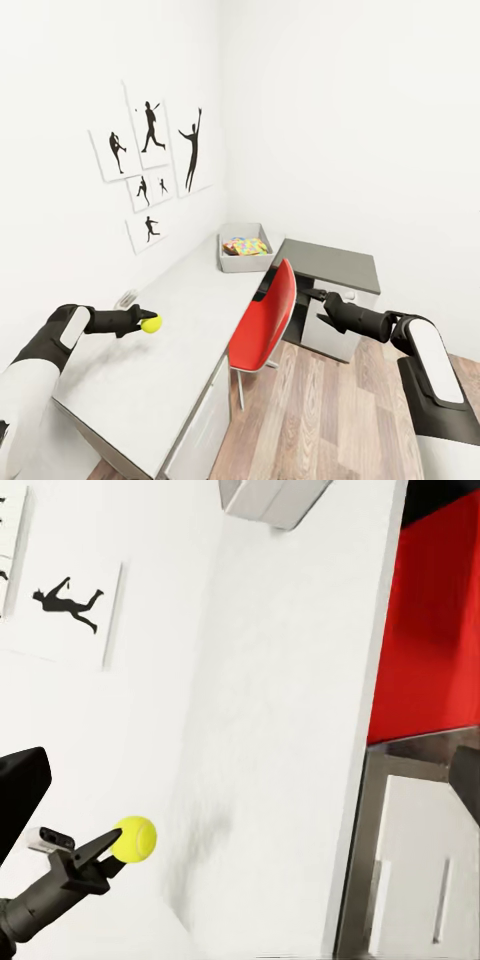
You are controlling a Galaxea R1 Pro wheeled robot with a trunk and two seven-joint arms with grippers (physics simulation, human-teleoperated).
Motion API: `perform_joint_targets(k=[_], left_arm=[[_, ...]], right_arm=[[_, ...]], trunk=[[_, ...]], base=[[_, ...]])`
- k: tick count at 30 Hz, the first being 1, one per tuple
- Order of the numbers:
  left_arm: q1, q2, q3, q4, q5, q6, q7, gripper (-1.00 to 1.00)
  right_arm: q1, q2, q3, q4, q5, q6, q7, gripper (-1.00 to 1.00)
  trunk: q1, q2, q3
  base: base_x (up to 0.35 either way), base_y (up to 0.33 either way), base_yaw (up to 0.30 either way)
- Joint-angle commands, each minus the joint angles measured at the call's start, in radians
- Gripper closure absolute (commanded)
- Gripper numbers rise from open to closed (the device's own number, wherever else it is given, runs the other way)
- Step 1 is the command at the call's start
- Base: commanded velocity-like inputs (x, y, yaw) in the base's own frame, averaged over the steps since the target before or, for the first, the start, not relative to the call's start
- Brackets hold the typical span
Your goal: Put all the toys in the child's room - the three board games (two on the bed and one on the table), the two jigsaw puzzles on the table, and the tennis ball on the table - inside the toy box on the table in the child's room.
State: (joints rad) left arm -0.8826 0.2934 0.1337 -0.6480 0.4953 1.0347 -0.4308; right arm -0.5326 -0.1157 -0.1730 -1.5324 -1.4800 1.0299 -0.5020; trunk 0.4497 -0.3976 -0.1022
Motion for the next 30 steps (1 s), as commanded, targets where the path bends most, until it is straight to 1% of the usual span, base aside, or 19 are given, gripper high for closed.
perform_joint_targets(k=[1, 7, 18, 20, 24, 25, 30], left_arm=[[-0.001, 0.000, 0.004, -0.001, -0.009, 0.005, -0.008, 1.00], [-0.001, -0.001, 0.005, -0.001, -0.009, 0.005, -0.008, 1.00], [-0.001, -0.001, 0.009, -0.003, -0.009, 0.004, -0.008, 1.00], [-0.001, -0.001, 0.010, -0.031, -0.009, 0.004, -0.008, 1.00], [-0.001, -0.002, 0.008, -0.158, -0.009, 0.006, -0.008, 1.00], [-0.001, -0.002, 0.008, -0.175, -0.009, 0.007, -0.008, 1.00], [-0.001, 0.002, 0.013, -0.206, -0.008, 0.009, -0.008, 1.00]], right_arm=[[-0.001, 0.000, 0.000, 0.000, -0.009, 0.002, -0.008, -1.00], [-0.001, 0.003, 0.004, 0.001, -0.008, 0.002, -0.002, -1.00], [-0.001, 0.004, 0.007, 0.001, -0.008, 0.002, -0.002, -1.00], [-0.001, 0.003, 0.007, 0.001, -0.008, 0.002, -0.002, -1.00], [-0.001, -0.002, 0.006, 0.000, -0.008, 0.002, -0.001, -1.00], [-0.001, -0.003, 0.005, -0.001, -0.009, 0.003, -0.001, -1.00], [-0.003, -0.007, 0.004, -0.006, -0.009, 0.008, -0.001, -1.00]], trunk=[[0.000, -0.002, -0.003], [0.000, -0.002, -0.007], [0.000, -0.002, -0.015], [0.000, -0.002, -0.016], [0.000, -0.002, -0.020], [0.000, -0.002, -0.020], [0.000, -0.002, -0.024]], base=[[-0.194, -0.220, -0.252], [-0.158, -0.143, -0.253], [-0.009, -0.010, -0.254], [0.057, -0.019, -0.254], [0.027, -0.019, -0.254], [0.008, -0.006, -0.254], [0.003, -0.002, -0.255]])
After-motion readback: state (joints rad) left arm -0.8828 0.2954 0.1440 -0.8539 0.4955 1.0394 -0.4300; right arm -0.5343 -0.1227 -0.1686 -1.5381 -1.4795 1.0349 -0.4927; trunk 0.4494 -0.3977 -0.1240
